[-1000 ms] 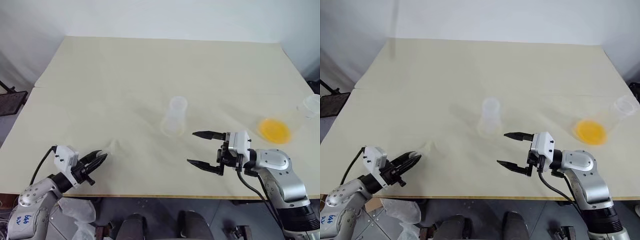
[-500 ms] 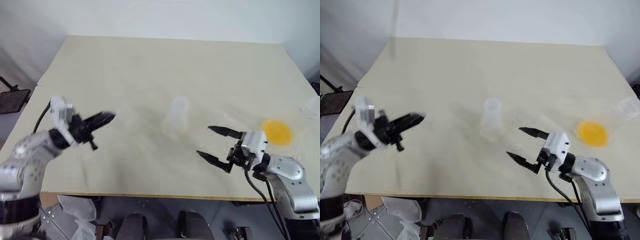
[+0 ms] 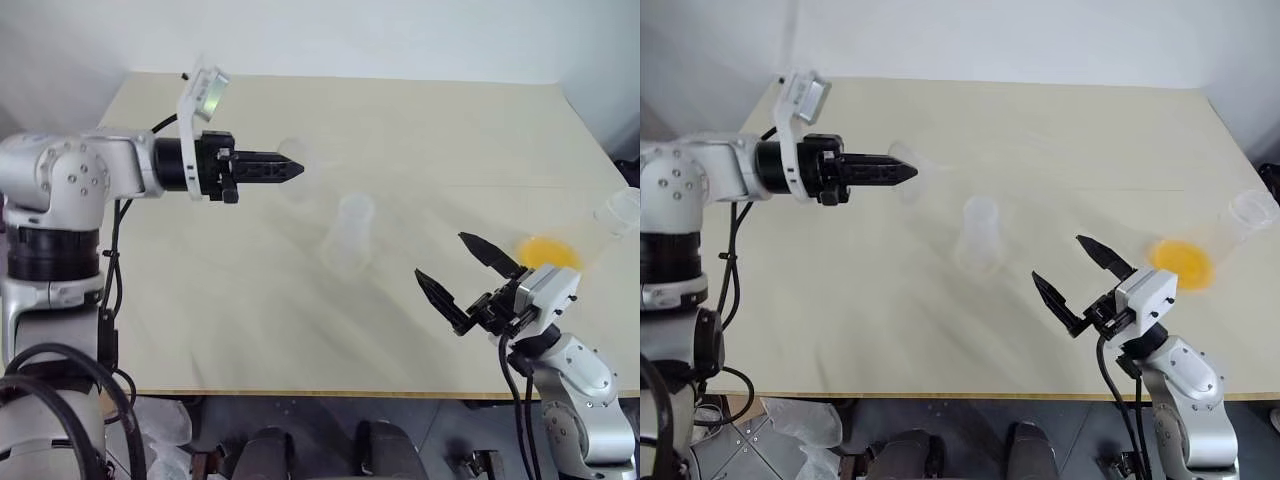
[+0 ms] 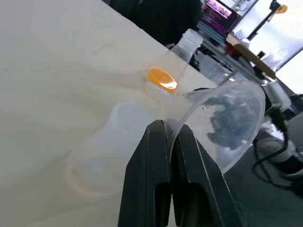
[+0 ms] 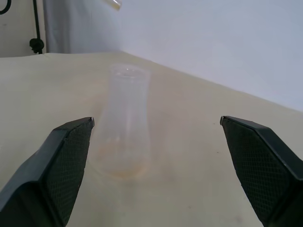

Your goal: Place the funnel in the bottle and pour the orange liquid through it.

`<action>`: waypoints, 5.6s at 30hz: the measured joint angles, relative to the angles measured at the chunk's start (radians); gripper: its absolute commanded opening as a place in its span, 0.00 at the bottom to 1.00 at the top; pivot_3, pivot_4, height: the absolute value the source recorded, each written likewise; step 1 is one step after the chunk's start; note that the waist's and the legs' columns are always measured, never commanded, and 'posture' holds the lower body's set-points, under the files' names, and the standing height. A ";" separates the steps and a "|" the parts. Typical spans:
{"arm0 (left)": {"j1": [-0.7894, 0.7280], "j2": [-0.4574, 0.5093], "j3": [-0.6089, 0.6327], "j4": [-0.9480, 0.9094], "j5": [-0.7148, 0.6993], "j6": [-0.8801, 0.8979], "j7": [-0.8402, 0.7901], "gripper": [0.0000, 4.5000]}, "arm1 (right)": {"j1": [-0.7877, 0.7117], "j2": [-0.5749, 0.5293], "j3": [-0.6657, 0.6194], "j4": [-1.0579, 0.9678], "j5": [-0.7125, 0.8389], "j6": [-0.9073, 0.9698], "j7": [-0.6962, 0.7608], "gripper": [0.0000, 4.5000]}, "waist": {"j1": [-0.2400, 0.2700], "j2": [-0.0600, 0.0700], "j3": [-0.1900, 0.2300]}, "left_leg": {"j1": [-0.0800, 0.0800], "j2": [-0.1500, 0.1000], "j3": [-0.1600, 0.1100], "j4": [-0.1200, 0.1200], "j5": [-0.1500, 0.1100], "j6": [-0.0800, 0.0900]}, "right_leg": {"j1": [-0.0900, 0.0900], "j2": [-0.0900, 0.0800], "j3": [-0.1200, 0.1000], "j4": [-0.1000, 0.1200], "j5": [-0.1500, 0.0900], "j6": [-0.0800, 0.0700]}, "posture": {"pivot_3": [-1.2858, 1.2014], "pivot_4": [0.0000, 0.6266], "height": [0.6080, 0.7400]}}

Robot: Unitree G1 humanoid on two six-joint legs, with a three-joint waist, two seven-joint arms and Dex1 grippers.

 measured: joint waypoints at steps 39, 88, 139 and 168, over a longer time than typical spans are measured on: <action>-0.191 -0.199 -0.231 0.244 0.308 0.018 -0.089 0.36 | 0.022 0.035 0.077 -0.005 -0.062 -0.065 -0.089 1.00 | 0.002 0.000 0.000 | -0.002 0.000 0.000 0.001 0.000 0.000 | -0.001 0.000 0.000 0.000 0.000 0.000 | 0.52 0.24 1.00; 0.680 -0.235 0.162 -0.045 0.371 -1.282 -0.339 1.00 | 0.295 0.012 -0.471 0.073 0.109 -0.025 -0.197 1.00 | 0.000 0.004 -0.002 | 0.004 0.001 0.005 0.001 0.000 0.000 | 0.001 0.000 0.006 0.001 0.000 0.000 | 0.52 0.24 1.00; 0.721 -0.236 0.152 -0.164 0.331 -1.186 -0.276 1.00 | -0.473 -0.282 -0.380 0.740 0.058 0.285 -0.240 0.55 | 0.000 0.005 -0.003 | 0.006 0.001 0.012 -0.002 0.000 0.001 | 0.002 0.000 0.010 0.000 0.000 0.000 | 0.52 0.24 1.00; 0.764 -0.267 0.161 -0.171 0.331 -1.227 -0.201 1.00 | -0.741 -0.254 0.259 0.326 -0.336 0.296 -0.307 0.55 | -0.001 0.006 -0.002 | -0.002 0.000 0.008 0.000 0.000 0.001 | -0.002 -0.001 0.003 -0.001 0.000 0.000 | 0.52 0.24 1.00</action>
